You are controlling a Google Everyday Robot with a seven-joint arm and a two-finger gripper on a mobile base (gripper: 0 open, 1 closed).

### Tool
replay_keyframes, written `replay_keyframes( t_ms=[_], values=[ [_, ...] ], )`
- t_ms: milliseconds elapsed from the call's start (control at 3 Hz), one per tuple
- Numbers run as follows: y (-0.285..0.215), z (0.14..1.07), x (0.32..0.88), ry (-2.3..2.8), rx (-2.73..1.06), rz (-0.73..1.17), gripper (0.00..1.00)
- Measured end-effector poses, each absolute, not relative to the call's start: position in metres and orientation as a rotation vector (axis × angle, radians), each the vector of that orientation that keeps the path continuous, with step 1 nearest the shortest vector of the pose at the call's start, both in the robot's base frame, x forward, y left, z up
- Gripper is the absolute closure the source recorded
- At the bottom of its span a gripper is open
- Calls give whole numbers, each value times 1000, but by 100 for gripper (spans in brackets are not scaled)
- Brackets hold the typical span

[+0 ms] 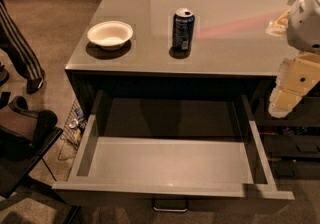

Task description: Close top drawer

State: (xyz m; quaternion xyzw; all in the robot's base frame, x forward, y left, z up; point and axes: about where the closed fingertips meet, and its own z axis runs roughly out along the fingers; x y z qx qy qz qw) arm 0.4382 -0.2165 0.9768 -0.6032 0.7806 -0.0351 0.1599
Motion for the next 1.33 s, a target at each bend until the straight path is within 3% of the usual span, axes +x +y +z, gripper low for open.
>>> replay_keyframes(
  t_ms=[333,667,1000,1333],
  values=[
    [-218,975,437,2230,-1720,-99,2],
    [-238,952,415,2235,-1664,-69,23],
    [-276,901,360,2230,-1527,-38,55],
    [-297,847,316,2222,-1450,5,78]
  ],
)
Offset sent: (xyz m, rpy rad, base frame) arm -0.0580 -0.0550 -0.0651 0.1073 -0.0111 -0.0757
